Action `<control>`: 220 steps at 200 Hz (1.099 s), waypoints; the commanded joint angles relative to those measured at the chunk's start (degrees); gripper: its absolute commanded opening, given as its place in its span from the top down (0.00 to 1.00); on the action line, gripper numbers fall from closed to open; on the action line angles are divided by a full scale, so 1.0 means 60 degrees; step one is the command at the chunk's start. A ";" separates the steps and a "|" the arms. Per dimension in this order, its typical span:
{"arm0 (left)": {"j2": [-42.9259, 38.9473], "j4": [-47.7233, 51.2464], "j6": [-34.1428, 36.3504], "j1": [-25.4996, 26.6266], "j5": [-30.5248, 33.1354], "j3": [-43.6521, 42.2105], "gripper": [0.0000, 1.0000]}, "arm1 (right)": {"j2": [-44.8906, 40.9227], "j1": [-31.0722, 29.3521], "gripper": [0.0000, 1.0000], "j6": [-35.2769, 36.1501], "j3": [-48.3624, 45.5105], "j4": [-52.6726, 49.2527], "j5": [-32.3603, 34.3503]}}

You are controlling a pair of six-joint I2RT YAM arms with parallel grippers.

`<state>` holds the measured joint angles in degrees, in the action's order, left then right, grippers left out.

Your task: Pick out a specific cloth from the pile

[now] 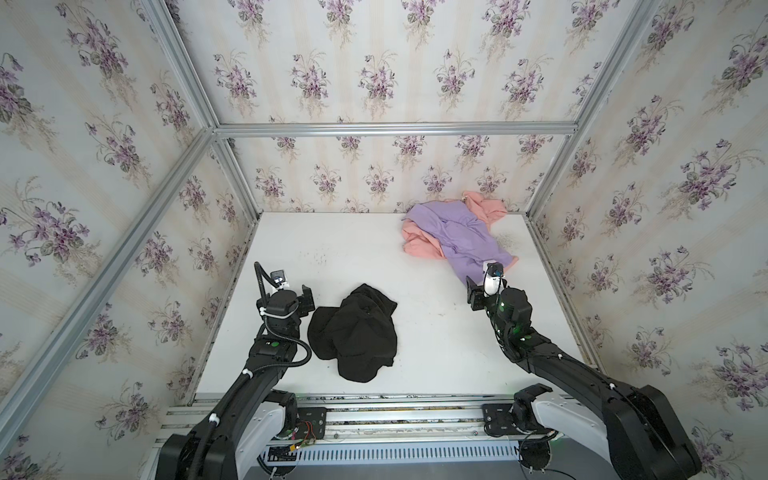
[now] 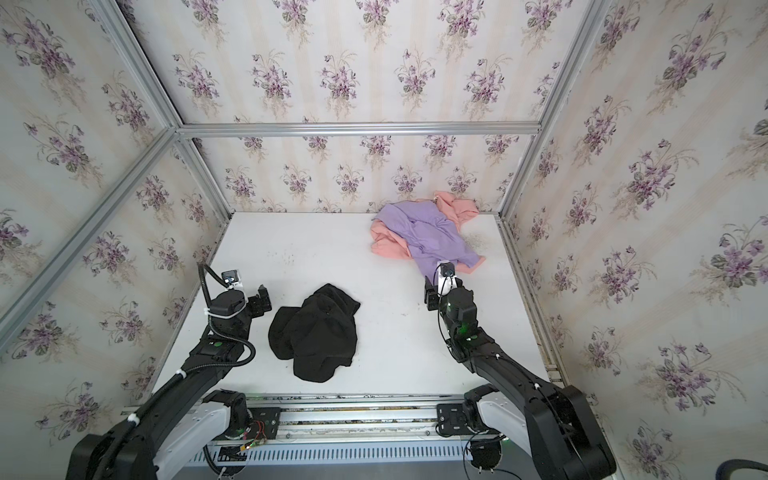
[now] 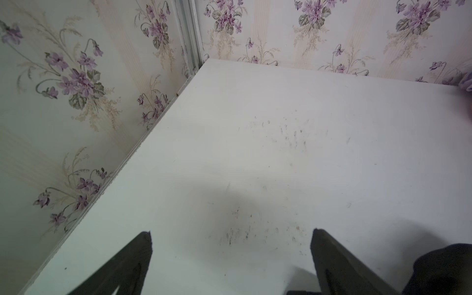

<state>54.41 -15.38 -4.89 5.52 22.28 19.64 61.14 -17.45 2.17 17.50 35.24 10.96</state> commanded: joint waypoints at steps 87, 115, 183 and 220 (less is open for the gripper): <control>0.3431 -0.6652 0.0839 -0.0375 -0.1623 -0.0774 0.01 | 0.5252 0.1371 0.31 0.1151 -0.0830 0.6876 0.0618; 0.3477 -0.6252 0.0658 -0.0490 -0.1660 -0.0613 0.00 | 0.4720 0.1819 0.34 0.0851 0.0130 0.4221 -0.0409; 0.3602 -0.6374 0.0653 -0.0518 -0.1692 -0.0578 0.00 | 0.4579 0.2696 0.00 0.0185 0.0868 0.2585 -0.1886; 0.3602 -0.6373 0.0662 -0.0523 -0.1692 -0.0577 0.00 | 0.4584 0.2392 0.00 0.0412 0.0504 0.3318 -0.1356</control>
<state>75.96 -51.24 -0.78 2.48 11.97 15.79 88.90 -2.59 4.32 20.36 52.07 1.39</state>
